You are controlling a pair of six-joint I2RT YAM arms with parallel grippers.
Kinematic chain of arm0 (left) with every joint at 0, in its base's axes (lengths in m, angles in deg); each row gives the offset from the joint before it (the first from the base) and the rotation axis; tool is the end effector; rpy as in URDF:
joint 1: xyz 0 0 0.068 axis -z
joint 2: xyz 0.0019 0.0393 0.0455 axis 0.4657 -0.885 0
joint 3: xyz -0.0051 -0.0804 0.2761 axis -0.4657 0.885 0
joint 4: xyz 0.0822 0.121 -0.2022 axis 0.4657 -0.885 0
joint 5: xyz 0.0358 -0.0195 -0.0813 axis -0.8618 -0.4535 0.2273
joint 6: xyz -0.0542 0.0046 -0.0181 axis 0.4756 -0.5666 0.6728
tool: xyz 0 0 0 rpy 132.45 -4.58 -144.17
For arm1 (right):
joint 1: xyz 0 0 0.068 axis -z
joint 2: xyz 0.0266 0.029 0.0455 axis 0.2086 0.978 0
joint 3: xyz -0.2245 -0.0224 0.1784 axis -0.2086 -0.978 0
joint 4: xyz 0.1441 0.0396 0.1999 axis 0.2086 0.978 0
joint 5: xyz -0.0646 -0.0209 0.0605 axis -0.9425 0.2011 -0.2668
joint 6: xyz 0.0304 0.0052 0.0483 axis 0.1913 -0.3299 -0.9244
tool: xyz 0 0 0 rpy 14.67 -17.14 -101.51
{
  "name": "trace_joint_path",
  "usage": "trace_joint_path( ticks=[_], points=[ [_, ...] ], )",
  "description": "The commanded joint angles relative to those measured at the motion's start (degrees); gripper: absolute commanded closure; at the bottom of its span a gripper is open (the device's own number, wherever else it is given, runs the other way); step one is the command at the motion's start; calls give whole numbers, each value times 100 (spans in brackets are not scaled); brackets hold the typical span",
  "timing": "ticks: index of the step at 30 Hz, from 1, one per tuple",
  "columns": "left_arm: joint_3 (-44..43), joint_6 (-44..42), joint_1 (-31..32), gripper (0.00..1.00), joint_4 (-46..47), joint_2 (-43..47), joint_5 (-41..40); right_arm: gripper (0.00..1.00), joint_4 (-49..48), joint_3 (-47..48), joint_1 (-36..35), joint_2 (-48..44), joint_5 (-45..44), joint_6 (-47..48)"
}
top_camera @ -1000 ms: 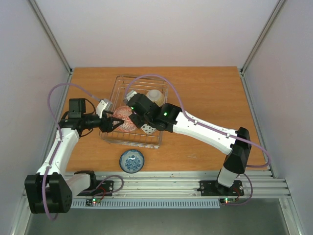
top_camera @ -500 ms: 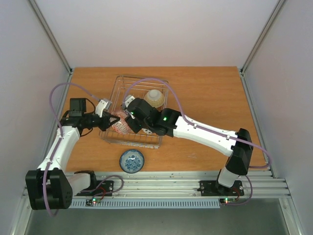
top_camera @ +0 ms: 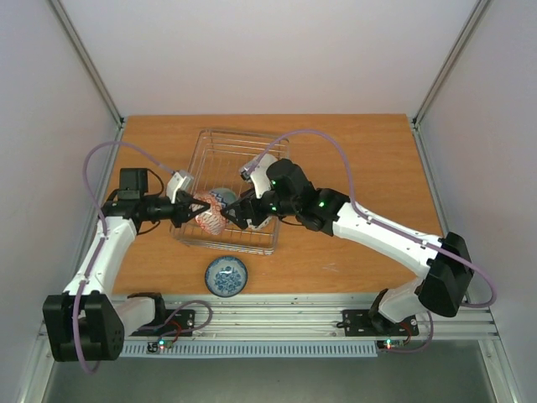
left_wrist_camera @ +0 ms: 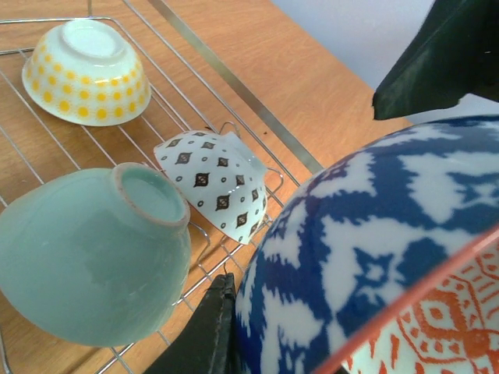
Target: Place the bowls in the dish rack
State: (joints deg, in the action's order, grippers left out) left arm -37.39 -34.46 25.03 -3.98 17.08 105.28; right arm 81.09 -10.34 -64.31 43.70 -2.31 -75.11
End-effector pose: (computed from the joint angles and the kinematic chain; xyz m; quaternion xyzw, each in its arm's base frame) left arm 0.1974 -0.0254 0.2772 0.2987 0.7846 -0.3934 0.3748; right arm 0.1917 0.2640 0.3449 -0.4958 0.7029 0.2793 0.4267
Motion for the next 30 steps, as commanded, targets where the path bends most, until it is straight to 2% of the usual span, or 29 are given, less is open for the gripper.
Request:
trace_joint_path(
  ticks=[1, 7, 14, 19, 23, 30],
  points=[
    [-310, -687, -113, 100, -522, -68, 895, 8, -353, -244, 368, -47, 917, -307],
    [-478, -1289, -150, 100, -1224, -182, 1347, 5, -668, -323, 439, 179, 1572, -407],
    [-859, -2398, -161, 99, -2401, -604, 1661, 4, -939, -289, 435, 461, 2145, -502],
    [-856, -2521, -163, 99, -2366, -588, 1627, 7, -1113, -261, 428, 680, 2487, -623],
    [-656, -1996, -163, 100, -1763, -384, 1470, 20, -1187, -224, 420, 756, 2730, -663],
    [-538, -1566, -160, 100, -1379, -259, 1330, 60, -1227, -212, 419, 778, 3004, -693]
  ],
)
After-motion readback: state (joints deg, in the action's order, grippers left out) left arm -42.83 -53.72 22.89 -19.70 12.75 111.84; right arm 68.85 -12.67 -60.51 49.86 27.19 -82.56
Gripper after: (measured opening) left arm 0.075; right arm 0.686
